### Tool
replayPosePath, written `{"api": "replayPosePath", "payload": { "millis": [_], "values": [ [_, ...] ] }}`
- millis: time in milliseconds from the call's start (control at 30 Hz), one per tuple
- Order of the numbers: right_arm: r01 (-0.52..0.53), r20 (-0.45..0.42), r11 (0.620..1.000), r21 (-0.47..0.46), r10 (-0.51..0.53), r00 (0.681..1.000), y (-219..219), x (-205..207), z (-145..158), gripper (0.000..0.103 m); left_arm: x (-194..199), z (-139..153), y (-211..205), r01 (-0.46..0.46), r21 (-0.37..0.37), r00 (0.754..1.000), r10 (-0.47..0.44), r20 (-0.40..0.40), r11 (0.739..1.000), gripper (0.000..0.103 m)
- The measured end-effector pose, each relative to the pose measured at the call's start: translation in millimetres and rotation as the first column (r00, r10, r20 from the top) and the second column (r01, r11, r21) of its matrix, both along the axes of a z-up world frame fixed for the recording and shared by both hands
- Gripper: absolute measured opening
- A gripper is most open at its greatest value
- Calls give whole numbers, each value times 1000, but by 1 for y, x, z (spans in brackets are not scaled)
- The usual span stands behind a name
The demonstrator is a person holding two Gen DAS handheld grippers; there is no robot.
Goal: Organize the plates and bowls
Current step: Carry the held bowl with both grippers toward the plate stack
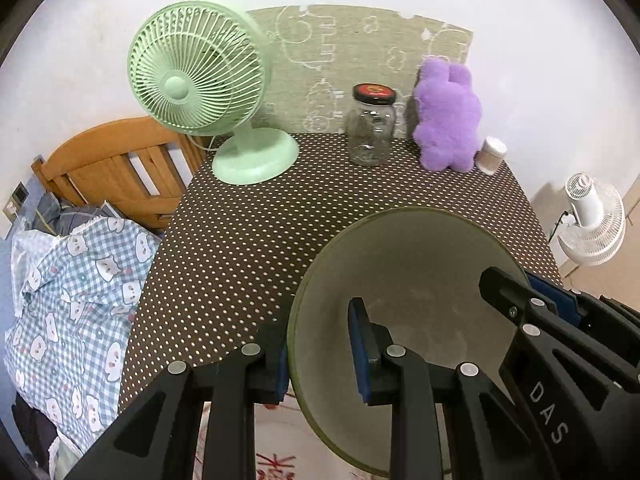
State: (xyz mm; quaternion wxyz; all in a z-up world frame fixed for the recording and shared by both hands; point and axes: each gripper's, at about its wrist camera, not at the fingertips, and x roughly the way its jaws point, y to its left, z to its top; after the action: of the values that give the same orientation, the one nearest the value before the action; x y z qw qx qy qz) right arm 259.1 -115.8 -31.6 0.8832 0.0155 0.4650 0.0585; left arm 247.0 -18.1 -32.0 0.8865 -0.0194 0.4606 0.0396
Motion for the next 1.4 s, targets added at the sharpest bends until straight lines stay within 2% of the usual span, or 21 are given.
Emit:
{"api": "replayPosePath", "payload": {
  "millis": [633,1000,1400],
  "values": [
    [22,20,1000,4,-22,1000,-73,-56,12,21,-47,8,-68,33,-10,999,-33,15,999,22],
    [9,1,1000,2,-10,1000,-98,-86,3,21,-73,-1,-90,24,-23,1000,-24,-6,999,22],
    [-13,-31,1000,-1,13,999,-104,-106,-16,21,-94,-18,-100,3,-30,999,-4,-41,1000,22]
  ]
}}
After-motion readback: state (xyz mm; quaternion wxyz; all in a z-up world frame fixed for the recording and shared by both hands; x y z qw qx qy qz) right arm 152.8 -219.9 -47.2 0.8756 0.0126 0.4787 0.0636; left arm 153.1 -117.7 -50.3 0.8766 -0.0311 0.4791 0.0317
